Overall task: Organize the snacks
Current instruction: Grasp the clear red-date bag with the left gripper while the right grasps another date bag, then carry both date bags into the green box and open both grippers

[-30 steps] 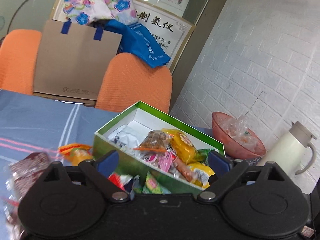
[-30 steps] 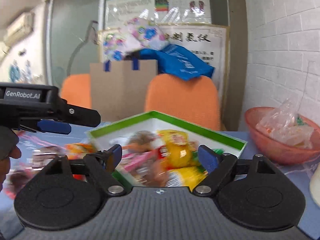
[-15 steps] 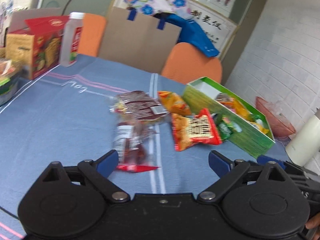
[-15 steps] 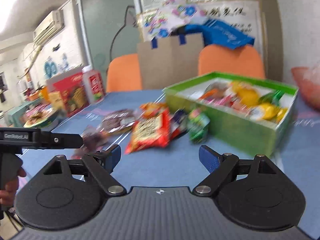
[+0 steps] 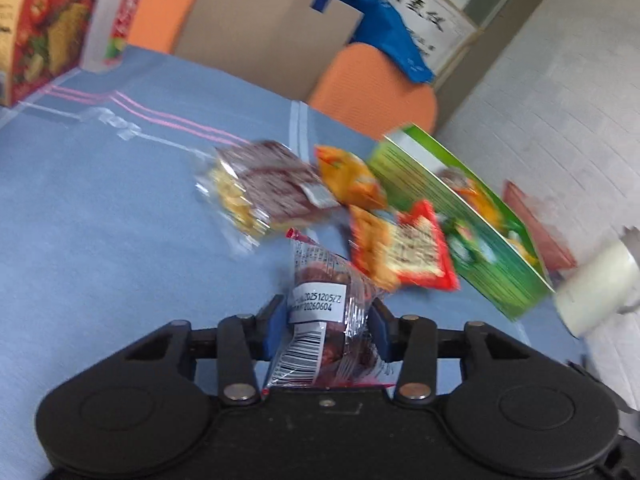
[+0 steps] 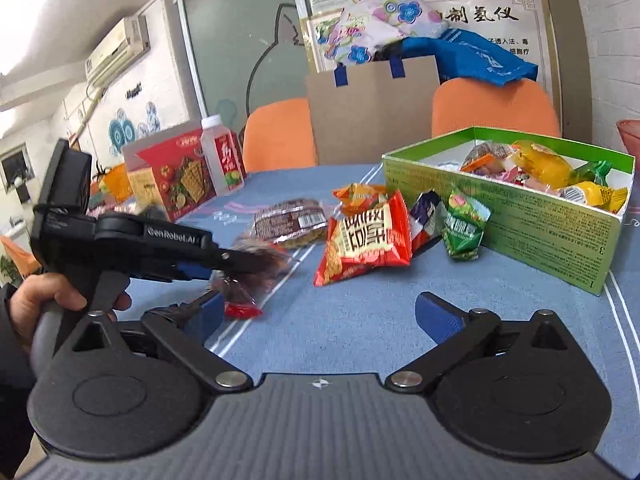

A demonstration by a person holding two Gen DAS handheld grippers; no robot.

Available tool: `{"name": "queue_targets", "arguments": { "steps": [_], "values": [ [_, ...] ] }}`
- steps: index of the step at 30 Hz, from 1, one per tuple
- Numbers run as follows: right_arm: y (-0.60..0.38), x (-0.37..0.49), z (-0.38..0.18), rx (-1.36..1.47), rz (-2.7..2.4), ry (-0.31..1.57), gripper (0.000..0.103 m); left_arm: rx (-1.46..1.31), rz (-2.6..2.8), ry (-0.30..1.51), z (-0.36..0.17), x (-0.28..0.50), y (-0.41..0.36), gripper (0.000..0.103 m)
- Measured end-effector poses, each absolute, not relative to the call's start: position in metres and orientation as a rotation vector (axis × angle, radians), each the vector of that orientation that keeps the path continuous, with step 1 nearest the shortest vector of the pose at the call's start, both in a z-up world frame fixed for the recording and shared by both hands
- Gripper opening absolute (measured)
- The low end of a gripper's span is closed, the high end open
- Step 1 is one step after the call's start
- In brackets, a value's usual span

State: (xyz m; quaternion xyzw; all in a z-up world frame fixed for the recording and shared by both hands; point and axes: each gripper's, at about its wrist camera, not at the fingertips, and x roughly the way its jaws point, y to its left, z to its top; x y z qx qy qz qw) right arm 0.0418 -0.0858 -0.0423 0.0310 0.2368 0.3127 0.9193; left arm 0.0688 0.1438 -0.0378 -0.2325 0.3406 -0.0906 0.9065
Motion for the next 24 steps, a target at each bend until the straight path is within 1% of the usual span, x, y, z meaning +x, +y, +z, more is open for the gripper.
{"name": "queue_targets", "arguments": {
  "steps": [2,3,4,6,11,13,16,17,18,19,20,24],
  "values": [
    [-0.086,0.042,-0.046,0.056,0.648,0.506,0.103,-0.454,-0.261,0.719,-0.04,0.064,0.12,0.069],
    [-0.086,0.042,-0.048,0.047,0.647,0.517,0.103,-0.449,-0.286,0.726,-0.041,0.061,0.111,0.077],
    [-0.086,0.042,-0.049,0.035,0.643,0.522,0.103,-0.454,-0.304,0.723,-0.041,0.057,0.103,0.089],
    [-0.086,0.039,-0.05,0.009,0.632,0.521,0.103,-0.487,-0.321,0.717,-0.042,0.051,0.097,0.095],
    [-0.083,0.039,-0.056,-0.007,0.617,0.547,0.103,-0.522,-0.329,0.737,-0.042,0.044,0.1,0.097],
    [-0.08,0.04,-0.058,-0.002,0.636,0.559,0.103,-0.53,-0.335,0.74,-0.04,0.048,0.101,0.1],
    [-0.071,0.042,-0.061,-0.016,0.659,0.579,0.103,-0.51,-0.339,0.745,-0.04,0.055,0.097,0.1],
    [-0.069,0.043,-0.063,-0.022,0.659,0.582,0.103,-0.506,-0.341,0.75,-0.042,0.058,0.095,0.099],
    [-0.066,0.045,-0.064,-0.03,0.654,0.59,0.103,-0.5,-0.344,0.742,-0.043,0.061,0.093,0.095],
    [-0.064,0.047,-0.066,-0.04,0.648,0.594,0.103,-0.488,-0.342,0.748,-0.044,0.063,0.09,0.085],
    [-0.062,0.046,-0.066,-0.053,0.642,0.58,0.099,-0.475,-0.338,0.749,-0.043,0.064,0.087,0.088],
    [-0.065,0.043,-0.063,-0.074,0.642,0.558,0.088,-0.437,-0.336,0.739,-0.039,0.061,0.078,0.087]
  ]
}}
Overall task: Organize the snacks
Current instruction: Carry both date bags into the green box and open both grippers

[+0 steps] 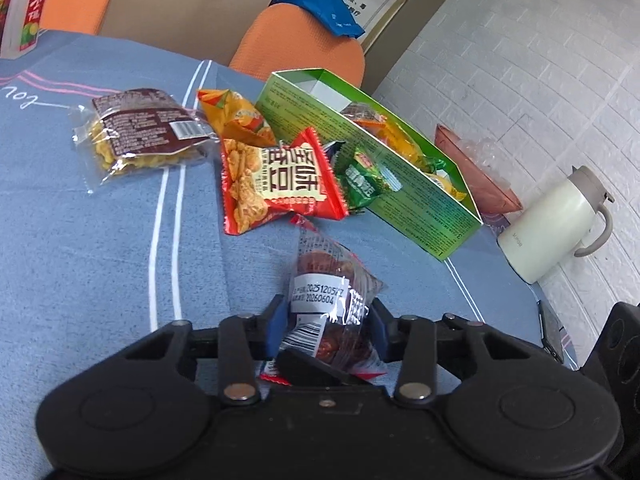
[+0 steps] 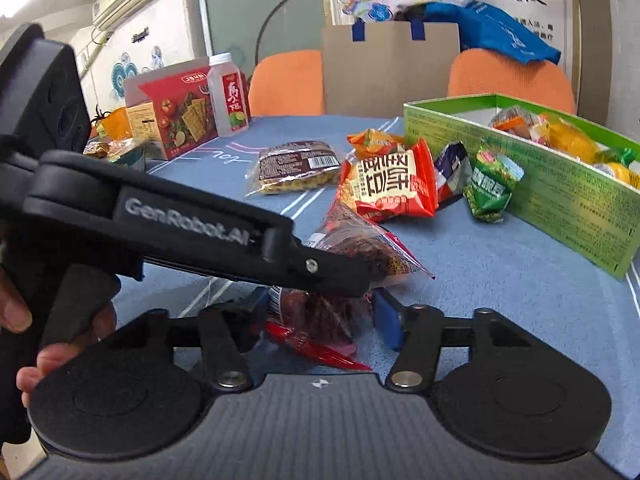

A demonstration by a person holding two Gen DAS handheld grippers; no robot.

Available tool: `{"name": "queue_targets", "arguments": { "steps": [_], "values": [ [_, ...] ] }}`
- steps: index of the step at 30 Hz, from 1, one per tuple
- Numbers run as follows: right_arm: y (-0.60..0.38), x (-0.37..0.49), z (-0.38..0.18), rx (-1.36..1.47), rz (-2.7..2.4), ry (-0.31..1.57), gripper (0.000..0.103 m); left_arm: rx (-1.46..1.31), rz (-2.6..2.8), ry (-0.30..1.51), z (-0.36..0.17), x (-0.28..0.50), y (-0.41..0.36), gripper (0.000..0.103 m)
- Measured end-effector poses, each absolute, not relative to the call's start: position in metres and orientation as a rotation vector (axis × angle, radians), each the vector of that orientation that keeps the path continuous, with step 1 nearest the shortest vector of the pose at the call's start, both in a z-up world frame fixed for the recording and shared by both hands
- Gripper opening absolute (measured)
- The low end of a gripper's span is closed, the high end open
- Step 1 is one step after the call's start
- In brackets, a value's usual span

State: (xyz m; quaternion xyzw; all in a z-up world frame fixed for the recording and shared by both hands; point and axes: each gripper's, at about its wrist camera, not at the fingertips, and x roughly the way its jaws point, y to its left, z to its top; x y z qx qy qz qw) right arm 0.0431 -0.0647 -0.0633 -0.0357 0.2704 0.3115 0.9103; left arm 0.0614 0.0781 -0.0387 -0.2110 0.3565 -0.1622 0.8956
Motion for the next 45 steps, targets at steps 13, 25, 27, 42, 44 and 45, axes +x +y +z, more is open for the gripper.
{"name": "queue_targets", "arguments": {
  "steps": [13,25,27,42,44,45],
  "values": [
    [-0.104,0.063,-0.008,-0.068,0.571,0.334,0.084,-0.324,-0.43,0.559,0.034,0.101,0.039,0.086],
    [-0.143,0.134,0.011,-0.037,0.476,0.257,0.084,-0.288,-0.505,0.533,0.055,0.188,-0.005,0.085],
    [-0.15,0.144,0.01,-0.026,0.463,0.263,0.084,-0.276,-0.511,0.534,0.054,0.2,-0.013,0.085],
    [-0.17,0.199,-0.023,-0.035,0.359,0.386,0.103,-0.21,-0.39,0.539,0.023,0.236,-0.034,0.103],
    [-0.172,0.193,-0.029,-0.063,0.336,0.382,0.103,-0.236,-0.395,0.544,0.022,0.23,-0.026,0.103],
    [-0.174,0.187,-0.029,-0.064,0.336,0.367,0.103,-0.257,-0.406,0.548,0.023,0.228,-0.022,0.103]
  ]
}}
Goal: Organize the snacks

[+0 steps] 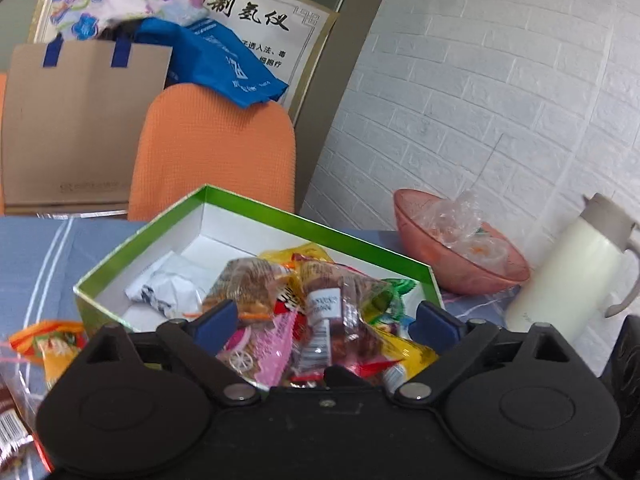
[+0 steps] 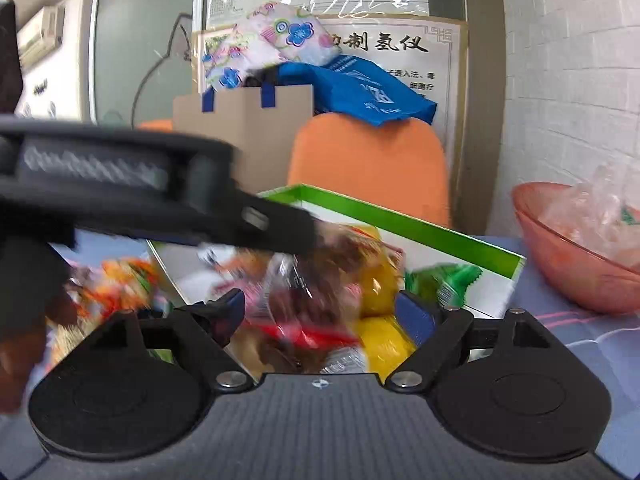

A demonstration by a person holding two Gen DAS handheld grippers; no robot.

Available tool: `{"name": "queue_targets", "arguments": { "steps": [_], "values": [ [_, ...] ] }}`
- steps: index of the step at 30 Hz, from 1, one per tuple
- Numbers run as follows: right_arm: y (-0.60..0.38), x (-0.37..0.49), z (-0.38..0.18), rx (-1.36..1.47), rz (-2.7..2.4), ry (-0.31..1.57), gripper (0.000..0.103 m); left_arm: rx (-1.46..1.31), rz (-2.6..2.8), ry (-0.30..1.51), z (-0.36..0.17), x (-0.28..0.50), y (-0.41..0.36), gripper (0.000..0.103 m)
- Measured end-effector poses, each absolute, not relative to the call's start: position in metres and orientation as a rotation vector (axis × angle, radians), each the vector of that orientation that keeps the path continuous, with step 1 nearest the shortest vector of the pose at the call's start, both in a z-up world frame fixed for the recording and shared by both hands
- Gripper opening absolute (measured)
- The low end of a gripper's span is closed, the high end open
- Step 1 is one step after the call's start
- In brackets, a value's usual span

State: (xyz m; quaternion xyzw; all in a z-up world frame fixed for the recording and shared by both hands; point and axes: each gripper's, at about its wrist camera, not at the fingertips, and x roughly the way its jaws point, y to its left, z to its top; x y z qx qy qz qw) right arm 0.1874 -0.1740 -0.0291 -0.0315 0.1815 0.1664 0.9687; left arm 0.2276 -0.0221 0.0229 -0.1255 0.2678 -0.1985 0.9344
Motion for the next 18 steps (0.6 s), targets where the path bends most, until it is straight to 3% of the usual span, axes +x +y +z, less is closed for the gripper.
{"name": "queue_targets", "arguments": {
  "steps": [9,18],
  "values": [
    [-0.18,0.128,-0.008,-0.02,0.329,0.258,0.103,-0.328,-0.299,0.503,0.047,0.173,0.014,0.103],
    [-0.174,0.088,-0.022,0.023,0.368,0.302,0.103,-0.328,-0.292,0.623,0.009,0.19,0.014,0.103]
  ]
}}
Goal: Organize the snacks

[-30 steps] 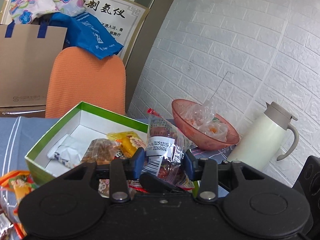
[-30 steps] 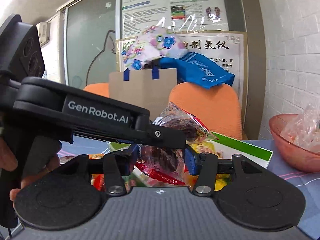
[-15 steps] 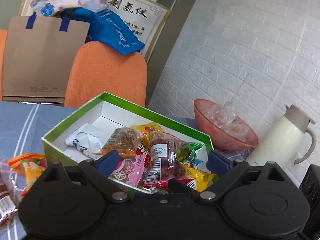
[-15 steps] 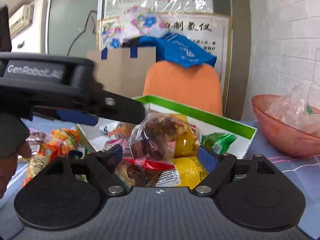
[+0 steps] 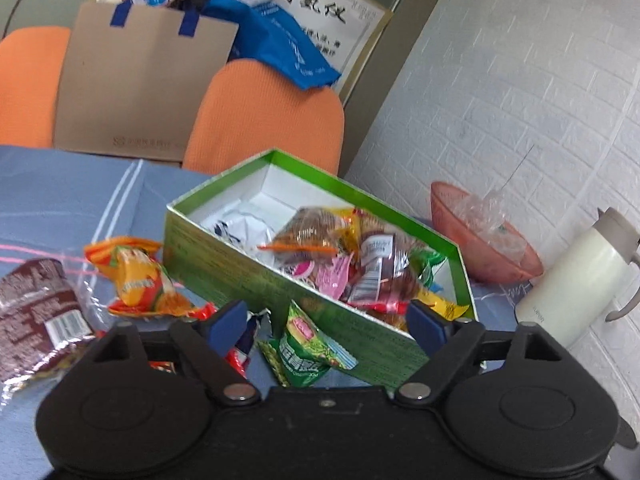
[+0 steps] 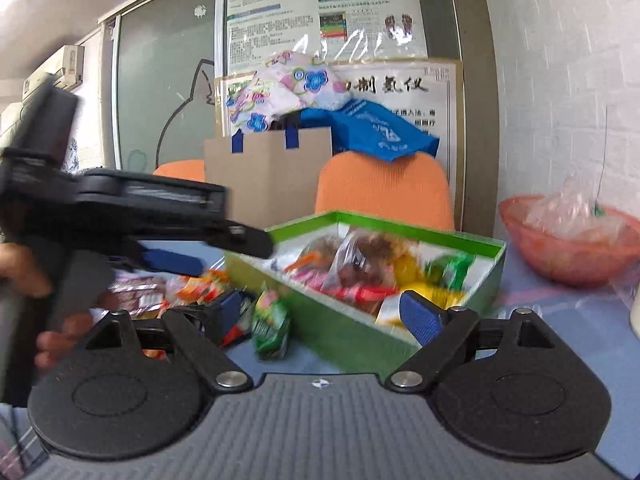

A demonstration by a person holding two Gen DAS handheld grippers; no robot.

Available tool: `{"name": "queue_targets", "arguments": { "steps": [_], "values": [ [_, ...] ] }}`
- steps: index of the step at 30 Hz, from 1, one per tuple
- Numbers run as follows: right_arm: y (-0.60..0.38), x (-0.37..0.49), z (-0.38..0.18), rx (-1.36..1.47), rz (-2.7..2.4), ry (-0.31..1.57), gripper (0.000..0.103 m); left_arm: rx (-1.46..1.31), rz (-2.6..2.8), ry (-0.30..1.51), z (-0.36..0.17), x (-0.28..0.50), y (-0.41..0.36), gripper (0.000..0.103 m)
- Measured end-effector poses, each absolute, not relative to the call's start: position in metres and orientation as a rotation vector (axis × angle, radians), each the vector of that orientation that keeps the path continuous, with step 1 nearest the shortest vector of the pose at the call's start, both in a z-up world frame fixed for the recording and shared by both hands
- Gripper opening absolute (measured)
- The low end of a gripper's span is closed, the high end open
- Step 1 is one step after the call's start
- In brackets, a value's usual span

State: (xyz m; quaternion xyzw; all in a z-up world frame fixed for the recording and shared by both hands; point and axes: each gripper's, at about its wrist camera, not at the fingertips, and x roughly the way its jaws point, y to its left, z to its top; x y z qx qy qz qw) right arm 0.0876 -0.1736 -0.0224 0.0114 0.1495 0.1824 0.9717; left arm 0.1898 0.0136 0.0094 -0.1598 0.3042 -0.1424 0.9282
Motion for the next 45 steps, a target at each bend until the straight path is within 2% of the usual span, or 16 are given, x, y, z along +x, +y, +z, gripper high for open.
{"name": "queue_targets", "arguments": {
  "steps": [5,6,7,8,9,10,17,18,19,20,23,32,33,34,45],
  "values": [
    [-0.172,0.083,-0.028,0.003,0.366,0.348,0.103,-0.302,-0.285,0.661,-0.011,0.207,0.002,0.103],
    [-0.172,0.082,-0.029,0.003,0.372,0.352,0.103,-0.329,-0.301,0.652,-0.014,0.206,0.005,0.1],
    [-0.172,0.08,-0.03,0.002,0.378,0.356,0.103,-0.353,-0.328,0.656,-0.017,0.205,0.007,0.084],
    [-0.172,0.078,-0.03,0.001,0.382,0.358,0.103,-0.345,-0.336,0.675,-0.019,0.204,0.008,0.077],
    [-0.172,0.078,-0.031,-0.001,0.386,0.362,0.103,-0.315,-0.349,0.692,-0.021,0.202,0.006,0.062],
    [-0.171,0.078,-0.031,-0.001,0.391,0.368,0.103,-0.303,-0.364,0.674,-0.022,0.197,0.007,0.065],
    [-0.166,0.074,-0.041,0.001,0.43,0.415,0.103,-0.339,-0.491,0.699,-0.029,0.144,0.017,0.066],
    [-0.164,0.074,-0.043,-0.003,0.437,0.423,0.103,-0.341,-0.481,0.689,-0.028,0.132,0.019,0.075],
    [-0.162,0.074,-0.045,-0.009,0.443,0.43,0.103,-0.351,-0.468,0.672,-0.028,0.122,0.023,0.092],
    [-0.16,0.075,-0.046,-0.014,0.448,0.438,0.103,-0.376,-0.459,0.644,-0.026,0.111,0.03,0.102],
    [-0.153,0.078,-0.05,-0.024,0.462,0.465,0.103,-0.488,-0.393,0.587,-0.022,0.09,0.054,0.103],
    [-0.118,0.108,-0.051,-0.096,0.464,0.51,0.103,-0.46,-0.209,0.589,-0.014,0.093,0.08,0.103],
    [-0.118,0.112,-0.054,-0.101,0.455,0.531,0.101,-0.457,-0.205,0.59,-0.015,0.093,0.083,0.103],
    [-0.119,0.116,-0.057,-0.1,0.441,0.553,0.05,-0.453,-0.205,0.588,-0.015,0.094,0.084,0.103],
    [-0.15,0.083,-0.049,-0.003,0.467,0.547,0.05,-0.327,-0.144,0.641,-0.022,0.152,0.066,0.103]
  ]
}}
